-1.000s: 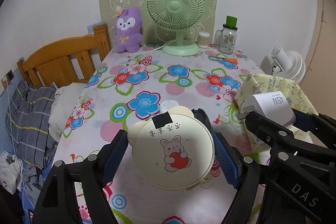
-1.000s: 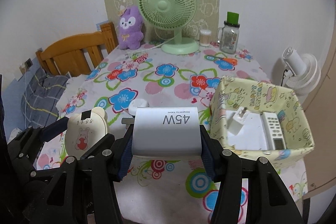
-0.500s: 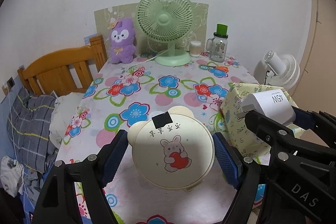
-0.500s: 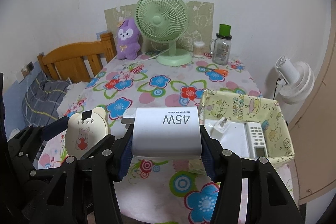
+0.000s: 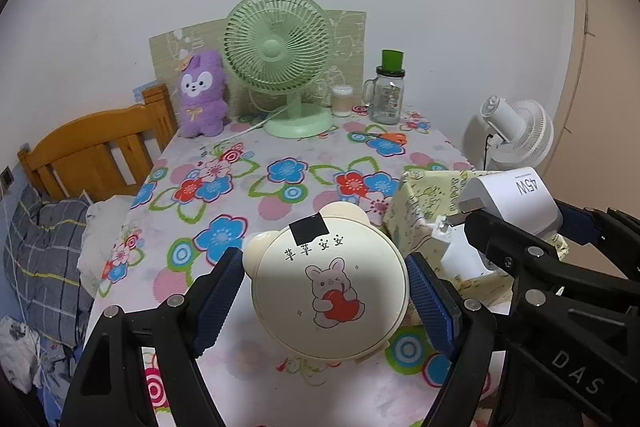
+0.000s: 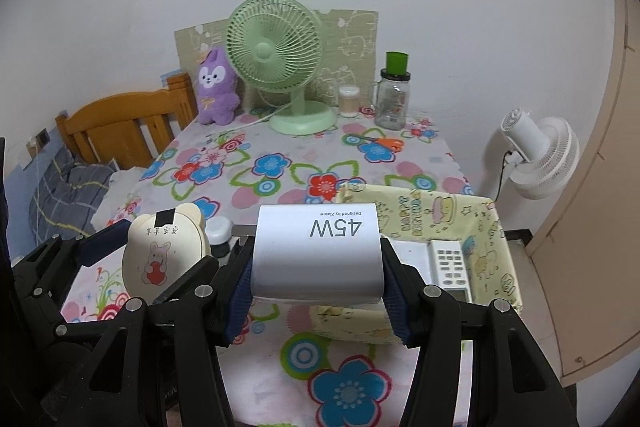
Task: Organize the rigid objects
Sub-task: 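Carry the compact and charger over the yellow gift-paper box with both grippers, then lower the compact and charger into the box and open both grippers, then withdraw both grippers from the box toward the remaining objects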
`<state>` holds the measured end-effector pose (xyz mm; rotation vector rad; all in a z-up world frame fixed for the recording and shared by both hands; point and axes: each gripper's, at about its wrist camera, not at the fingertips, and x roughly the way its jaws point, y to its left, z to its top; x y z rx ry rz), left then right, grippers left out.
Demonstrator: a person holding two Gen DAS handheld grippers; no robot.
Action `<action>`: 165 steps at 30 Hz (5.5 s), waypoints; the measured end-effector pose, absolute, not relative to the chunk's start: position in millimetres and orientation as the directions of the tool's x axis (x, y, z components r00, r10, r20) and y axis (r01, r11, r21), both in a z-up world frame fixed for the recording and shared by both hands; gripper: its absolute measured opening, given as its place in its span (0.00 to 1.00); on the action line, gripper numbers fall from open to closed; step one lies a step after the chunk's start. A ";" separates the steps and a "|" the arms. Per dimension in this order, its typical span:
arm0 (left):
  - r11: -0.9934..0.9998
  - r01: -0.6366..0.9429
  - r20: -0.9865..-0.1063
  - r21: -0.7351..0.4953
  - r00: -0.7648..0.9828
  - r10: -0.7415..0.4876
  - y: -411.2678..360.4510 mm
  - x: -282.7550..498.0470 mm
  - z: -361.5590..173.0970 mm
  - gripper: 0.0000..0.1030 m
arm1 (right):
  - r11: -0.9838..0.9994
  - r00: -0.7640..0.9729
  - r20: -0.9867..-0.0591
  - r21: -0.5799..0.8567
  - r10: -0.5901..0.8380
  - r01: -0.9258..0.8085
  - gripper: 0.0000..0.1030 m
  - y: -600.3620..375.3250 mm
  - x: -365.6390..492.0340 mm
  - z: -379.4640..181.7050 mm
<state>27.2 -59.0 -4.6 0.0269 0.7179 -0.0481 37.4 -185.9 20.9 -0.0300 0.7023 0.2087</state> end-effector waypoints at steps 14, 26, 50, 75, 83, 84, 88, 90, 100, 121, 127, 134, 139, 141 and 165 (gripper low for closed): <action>0.994 0.112 -0.664 -0.008 0.742 -0.089 -93.0 44.2 -4.3 0.80 | 0.988 0.746 -0.650 0.058 0.146 -0.143 0.57 -220.4 52.8 19.9; 0.982 0.190 -0.688 0.010 0.714 -0.132 -132.3 62.5 -14.4 0.80 | 0.997 0.735 -0.673 0.065 0.082 -0.052 0.57 -259.1 68.6 5.6; 0.947 0.322 -0.771 0.013 0.606 -0.196 -205.3 108.1 -55.4 0.80 | 0.995 0.654 -0.754 0.095 0.058 0.020 0.57 -311.5 109.9 -38.2; 0.946 0.325 -0.817 0.011 0.548 -0.179 -211.2 121.8 -78.1 0.85 | 0.995 0.622 -0.779 0.096 0.081 -0.009 0.57 -311.2 125.9 -59.5; 0.945 0.308 -0.774 0.114 0.624 -0.110 -198.6 107.4 -58.6 0.90 | 0.991 0.641 -0.756 0.118 0.131 -0.063 0.57 -294.8 124.2 -48.9; 0.947 0.297 -0.775 0.120 0.625 -0.098 -195.8 108.2 -58.5 0.90 | 0.990 0.637 -0.758 0.126 0.141 -0.070 0.57 -292.0 126.0 -49.5; 0.952 0.281 -0.782 0.123 0.618 -0.081 -184.1 113.7 -60.0 0.90 | 0.987 0.627 -0.763 0.137 0.157 -0.081 0.57 -280.5 132.1 -51.9; 0.954 0.277 -0.789 0.117 0.609 -0.080 -180.3 116.9 -62.4 0.91 | 0.987 0.621 -0.768 0.134 0.156 -0.083 0.57 -276.4 135.2 -53.7; 0.958 0.282 -0.837 0.054 0.536 -0.111 -174.3 129.0 -83.6 0.91 | 0.990 0.559 -0.817 0.128 0.139 -0.059 0.58 -272.1 149.9 -74.8; 0.948 0.314 -0.823 0.049 0.550 -0.140 -175.5 115.9 -74.2 0.93 | 0.991 0.558 -0.820 0.127 0.124 -0.034 0.73 -273.8 138.7 -70.1; 0.947 0.315 -0.807 0.063 0.574 -0.137 -172.4 104.5 -64.2 0.93 | 0.994 0.586 -0.804 0.108 0.103 -0.027 0.80 -271.3 126.7 -58.8; 0.946 0.314 -0.785 0.074 0.604 -0.139 -167.8 88.9 -52.0 0.93 | 0.996 0.617 -0.783 0.088 0.083 -0.024 0.86 -267.8 111.2 -46.2; 0.947 0.311 -0.772 0.078 0.620 -0.140 -163.3 77.6 -44.4 0.93 | 0.998 0.657 -0.751 0.058 0.066 -0.034 0.91 -262.8 97.4 -35.0; 0.947 0.310 -0.769 0.080 0.624 -0.140 -161.7 74.2 -42.7 0.94 | 0.998 0.665 -0.744 0.049 0.061 -0.038 0.91 -259.8 93.2 -32.2; 0.960 0.268 -0.724 0.078 0.677 -0.130 -126.2 23.3 -25.6 0.98 | 0.996 0.727 -0.682 0.035 0.082 -0.080 0.92 -223.7 38.7 -11.6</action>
